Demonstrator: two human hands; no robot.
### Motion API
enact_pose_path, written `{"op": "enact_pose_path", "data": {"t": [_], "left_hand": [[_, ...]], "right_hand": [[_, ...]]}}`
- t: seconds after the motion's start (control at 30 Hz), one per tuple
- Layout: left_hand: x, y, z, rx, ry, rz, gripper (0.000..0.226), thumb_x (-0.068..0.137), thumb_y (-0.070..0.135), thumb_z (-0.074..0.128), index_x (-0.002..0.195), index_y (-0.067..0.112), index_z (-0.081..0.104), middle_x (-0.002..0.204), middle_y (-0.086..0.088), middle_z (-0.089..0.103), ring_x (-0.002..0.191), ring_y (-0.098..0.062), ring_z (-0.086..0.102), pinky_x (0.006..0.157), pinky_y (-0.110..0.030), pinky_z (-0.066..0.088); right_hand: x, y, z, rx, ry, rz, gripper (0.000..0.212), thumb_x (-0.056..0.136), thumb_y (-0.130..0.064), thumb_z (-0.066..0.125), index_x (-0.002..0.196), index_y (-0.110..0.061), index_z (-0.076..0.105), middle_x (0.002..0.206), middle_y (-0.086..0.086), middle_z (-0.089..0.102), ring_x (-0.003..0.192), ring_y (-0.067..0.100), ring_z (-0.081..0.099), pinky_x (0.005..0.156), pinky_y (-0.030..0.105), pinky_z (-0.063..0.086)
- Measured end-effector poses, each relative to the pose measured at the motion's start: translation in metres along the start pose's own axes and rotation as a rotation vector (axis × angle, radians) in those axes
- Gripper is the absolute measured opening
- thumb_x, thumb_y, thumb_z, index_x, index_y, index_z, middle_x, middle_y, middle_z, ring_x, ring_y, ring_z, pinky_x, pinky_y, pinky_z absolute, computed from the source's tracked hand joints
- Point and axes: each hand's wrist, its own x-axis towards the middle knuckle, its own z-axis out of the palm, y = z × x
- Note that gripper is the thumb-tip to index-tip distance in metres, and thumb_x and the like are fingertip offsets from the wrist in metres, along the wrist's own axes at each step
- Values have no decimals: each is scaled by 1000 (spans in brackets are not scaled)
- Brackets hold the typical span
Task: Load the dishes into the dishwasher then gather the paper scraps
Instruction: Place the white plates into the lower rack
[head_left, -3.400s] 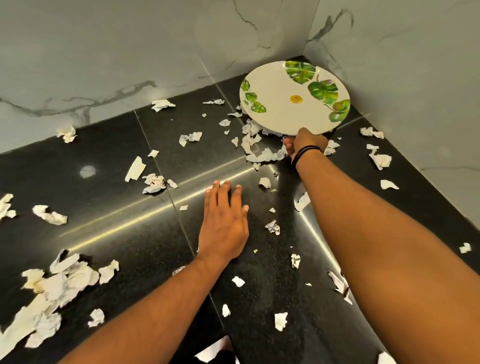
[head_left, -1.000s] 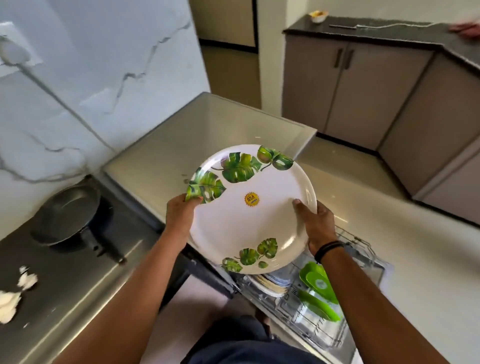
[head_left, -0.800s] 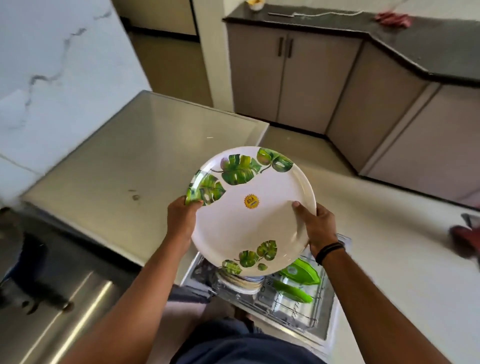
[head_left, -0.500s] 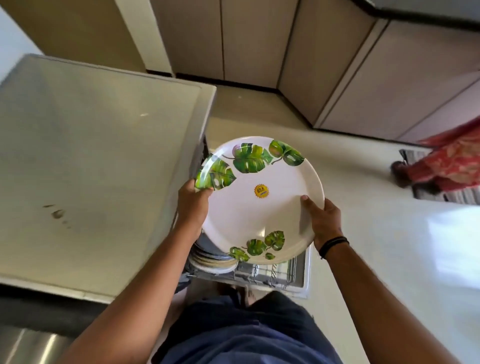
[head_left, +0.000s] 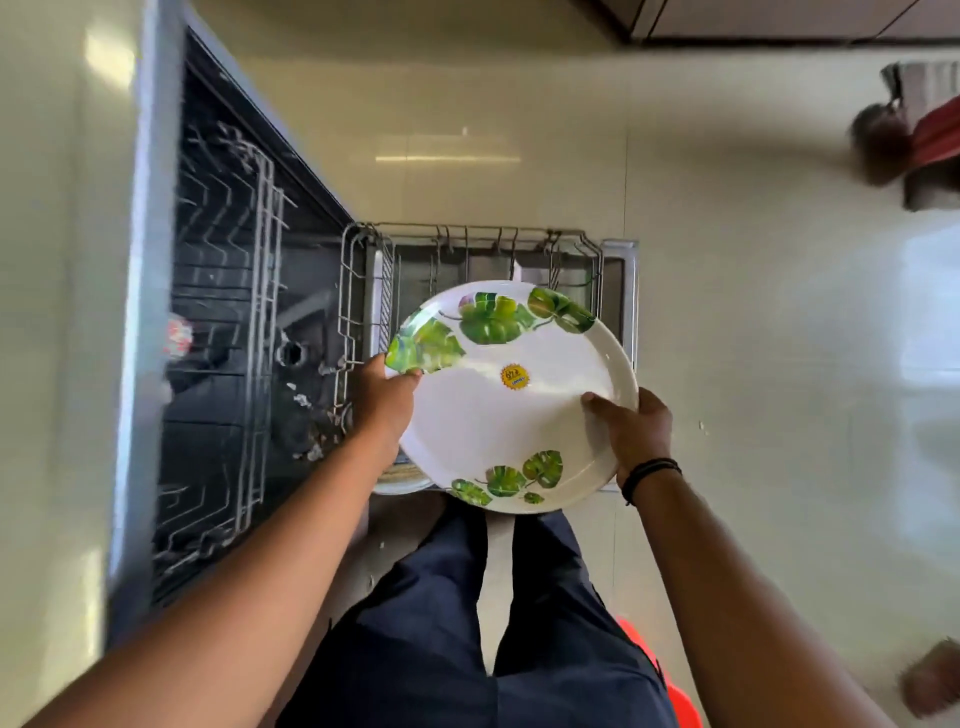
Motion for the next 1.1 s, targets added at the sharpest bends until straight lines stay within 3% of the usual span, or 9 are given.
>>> {"op": "enact_pose_path", "data": {"t": [0.1, 0.4, 0.53, 0.63, 0.73, 0.8, 0.87, 1.0, 1.1], "left_hand": [[35, -16, 24, 50, 39, -41, 14, 93, 8, 65, 105, 16, 65, 101, -10, 67, 82, -21, 59, 63, -24, 41], [118, -28, 71, 160, 45, -84, 7, 90, 6, 64, 97, 10, 65, 91, -13, 65, 81, -22, 58, 65, -29, 39], [143, -19, 85, 141, 41, -113, 25, 92, 1, 59, 74, 15, 51, 88, -12, 61, 78, -20, 56, 56, -26, 37], [151, -7, 96, 74, -20, -153, 19, 95, -2, 53, 94, 16, 60, 101, -12, 63, 78, -24, 60, 62, -30, 51], [164, 3, 104, -80, -72, -150, 63, 92, -9, 51, 147, 21, 49, 117, -5, 57, 81, -18, 61, 57, -26, 56], [171, 10, 108, -106, -69, -140, 69, 90, -8, 52, 150, 24, 47, 125, -5, 57, 86, -22, 64, 55, -29, 57], [176, 18, 111, -94, -67, -163, 64, 89, -7, 53, 145, 25, 54, 124, -7, 60, 89, -25, 65, 50, -29, 56], [173, 40, 112, -162, -97, -240, 27, 91, -8, 46, 101, 11, 61, 92, -10, 61, 70, -23, 65, 38, -23, 50], [178, 54, 106, -298, -160, -268, 17, 92, -1, 41, 83, 8, 53, 67, -10, 65, 47, -15, 65, 36, -16, 45]], "right_hand": [[40, 21, 13, -27, -1, 40, 29, 74, -9, 85, 97, -10, 68, 87, 7, 71, 76, 28, 65, 74, 42, 59], [131, 34, 44, -83, -34, 65, 20, 82, 2, 66, 99, -8, 59, 90, 12, 63, 83, 29, 59, 80, 48, 56], [152, 11, 54, -22, -58, 100, 29, 86, 9, 47, 106, -8, 58, 82, 7, 55, 74, 26, 54, 50, 25, 51], [166, -7, 58, 39, -75, 133, 39, 85, 9, 40, 115, -4, 59, 85, 8, 53, 72, 25, 52, 43, 23, 48], [181, -23, 59, 48, -64, 125, 48, 84, 9, 39, 127, -3, 58, 89, 9, 55, 74, 25, 54, 46, 24, 51], [188, -33, 60, 52, -53, 109, 57, 85, 8, 40, 138, -11, 52, 104, 10, 57, 79, 24, 56, 49, 25, 52], [189, -43, 60, 49, -44, 93, 59, 86, 8, 40, 139, -15, 50, 110, 8, 56, 78, 21, 56, 49, 25, 51], [182, -64, 56, 28, -93, 28, 20, 84, 9, 44, 89, -5, 57, 83, 11, 52, 70, 30, 59, 49, 39, 60], [181, -76, 50, -39, -127, -134, 12, 87, -6, 53, 78, -2, 60, 68, 19, 57, 55, 32, 60, 57, 49, 61]]}}
